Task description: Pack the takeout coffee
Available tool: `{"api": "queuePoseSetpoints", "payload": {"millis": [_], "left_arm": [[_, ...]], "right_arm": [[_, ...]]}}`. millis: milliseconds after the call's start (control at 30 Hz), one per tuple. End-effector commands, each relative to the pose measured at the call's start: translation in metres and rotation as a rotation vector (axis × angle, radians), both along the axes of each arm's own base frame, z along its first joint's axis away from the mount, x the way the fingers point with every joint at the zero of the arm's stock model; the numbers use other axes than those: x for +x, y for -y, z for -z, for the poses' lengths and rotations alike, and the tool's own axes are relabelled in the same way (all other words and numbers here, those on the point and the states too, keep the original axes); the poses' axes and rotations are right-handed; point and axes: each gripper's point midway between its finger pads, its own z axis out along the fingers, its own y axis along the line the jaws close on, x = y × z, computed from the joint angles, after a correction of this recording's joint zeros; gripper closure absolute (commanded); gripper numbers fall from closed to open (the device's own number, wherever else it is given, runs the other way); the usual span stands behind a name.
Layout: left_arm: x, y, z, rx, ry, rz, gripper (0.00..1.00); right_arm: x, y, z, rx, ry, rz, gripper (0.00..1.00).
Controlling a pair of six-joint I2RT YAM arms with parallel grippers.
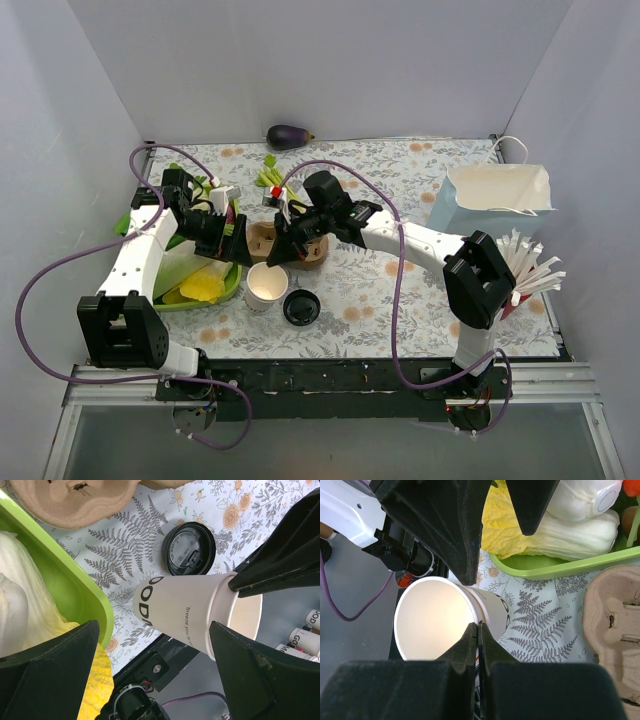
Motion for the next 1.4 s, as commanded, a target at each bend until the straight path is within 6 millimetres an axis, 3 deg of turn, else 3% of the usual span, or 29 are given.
{"api": "queuePoseSetpoints", "payload": {"millis": [0,233,500,767,1000,1167,1233,1300,1367], "left_arm": [[-0.007,0.004,-0.004,-0.024,-0.002,0.028,0.06],[-0.015,0.003,0.006,-0.023,-0.029,0.045,0.06],[-0.021,-0.012,0.031,0.074,-0.024,0.046,0.07],[-0.020,-0.013,0.033,0.082,-0.022,0.038,0.08],[-0.006,-0.032,0.032,0.199,-0.004,-0.011,0.08],[-0.007,-0.026,0.029,0.165,-0.034,-0.020,0.08],[-0.009,-0.023,0.030,0.149,-0.047,-0.020,0.08],[-0.009,-0.021,0.030,0.135,-0.053,-0.021,0.08],[-0.008,-0.020,0.030,0.128,-0.056,-0.019,0.08]], "right_arm": [[0.000,-0.010,-0.027,0.084,0.038,-0.019,0.99],[0.000,-0.012,-0.030,0.092,0.045,-0.020,0.99],[-0.003,-0.011,-0.025,0.085,0.034,-0.029,0.99],[-0.008,-0.014,-0.023,0.083,0.014,-0.055,0.99],[-0.009,-0.007,0.008,0.014,0.001,-0.063,0.99],[-0.005,-0.011,0.010,0.006,0.001,-0.055,0.99],[-0.002,-0.013,0.014,-0.005,-0.002,-0.044,0.91],[0.002,-0.014,0.019,-0.022,-0.005,-0.026,0.73],[0.007,-0.015,0.016,-0.020,0.010,-0.015,0.64]]}}
